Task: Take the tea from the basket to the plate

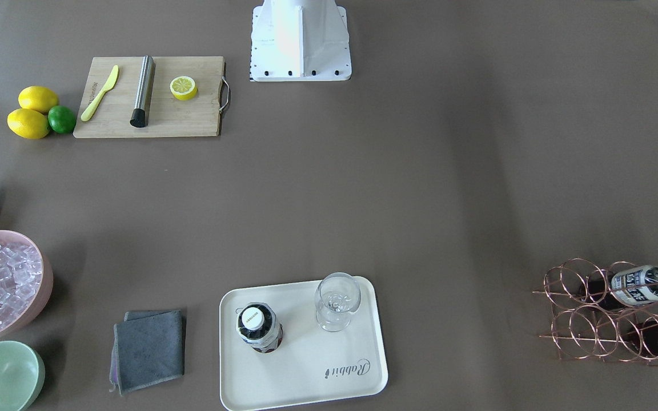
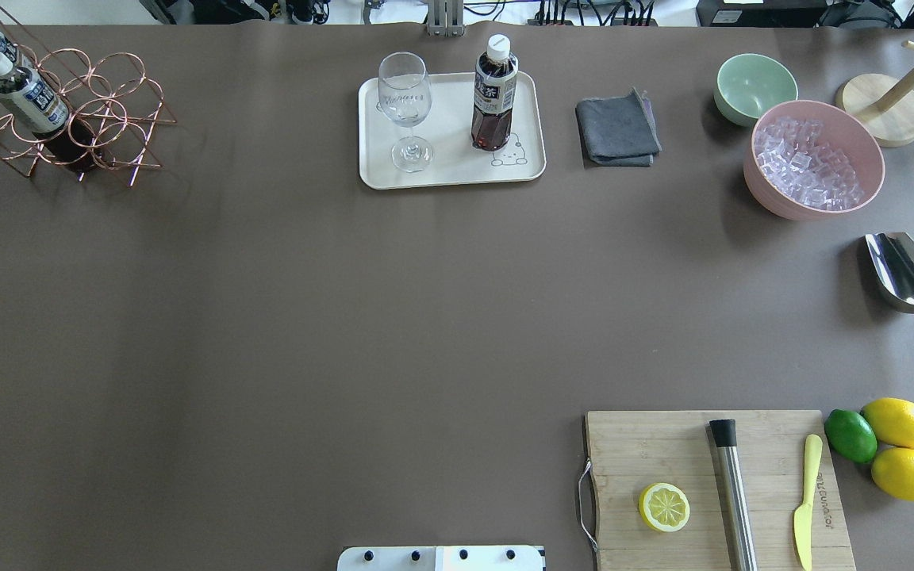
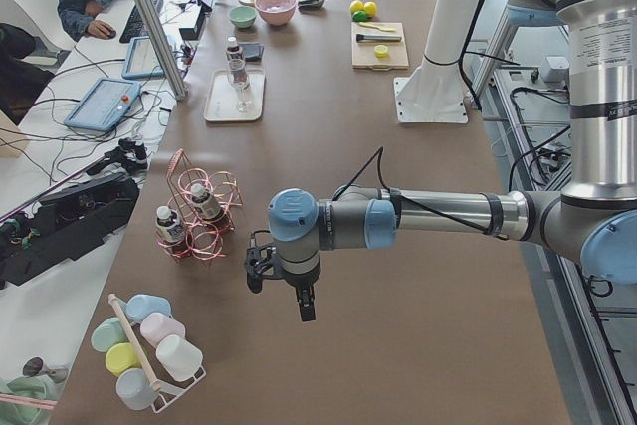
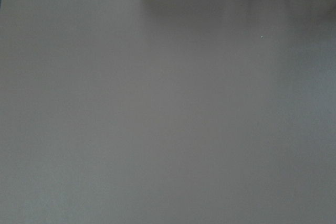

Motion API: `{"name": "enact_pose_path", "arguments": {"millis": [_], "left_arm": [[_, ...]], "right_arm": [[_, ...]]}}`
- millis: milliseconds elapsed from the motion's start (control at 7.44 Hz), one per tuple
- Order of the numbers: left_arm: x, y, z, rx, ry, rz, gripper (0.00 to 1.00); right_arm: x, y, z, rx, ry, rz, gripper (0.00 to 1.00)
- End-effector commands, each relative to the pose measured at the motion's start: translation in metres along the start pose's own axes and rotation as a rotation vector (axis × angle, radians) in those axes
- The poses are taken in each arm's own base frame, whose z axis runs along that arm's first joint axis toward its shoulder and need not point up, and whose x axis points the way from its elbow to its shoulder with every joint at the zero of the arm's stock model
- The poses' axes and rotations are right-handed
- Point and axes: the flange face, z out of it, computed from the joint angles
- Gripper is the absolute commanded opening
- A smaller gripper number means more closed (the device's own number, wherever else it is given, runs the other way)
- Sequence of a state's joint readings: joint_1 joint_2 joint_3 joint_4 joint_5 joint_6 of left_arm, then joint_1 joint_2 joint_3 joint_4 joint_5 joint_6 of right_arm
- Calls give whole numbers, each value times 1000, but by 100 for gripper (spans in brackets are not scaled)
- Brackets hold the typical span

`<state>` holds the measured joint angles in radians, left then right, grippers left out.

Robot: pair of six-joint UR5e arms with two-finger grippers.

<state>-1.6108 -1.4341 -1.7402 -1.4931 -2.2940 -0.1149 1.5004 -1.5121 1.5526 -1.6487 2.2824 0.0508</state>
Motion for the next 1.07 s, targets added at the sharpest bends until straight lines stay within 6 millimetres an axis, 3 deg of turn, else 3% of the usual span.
{"name": "enact_pose_path", "arguments": {"millis": [0, 134, 403, 940], "left_arm": [[4, -5, 0, 56, -18, 69, 98], [-1, -5, 6, 45, -16, 60, 98], [-2, -5, 7, 45, -15, 62, 98], [11, -11, 22, 10, 9, 89, 98]], "right_arm": [[-9, -1, 6, -11, -3, -15, 100], [-14, -7, 0, 1, 3, -29, 100], [-12, 0, -15, 32, 20, -30, 100], [-3, 9, -5, 12, 15, -7, 100]]}}
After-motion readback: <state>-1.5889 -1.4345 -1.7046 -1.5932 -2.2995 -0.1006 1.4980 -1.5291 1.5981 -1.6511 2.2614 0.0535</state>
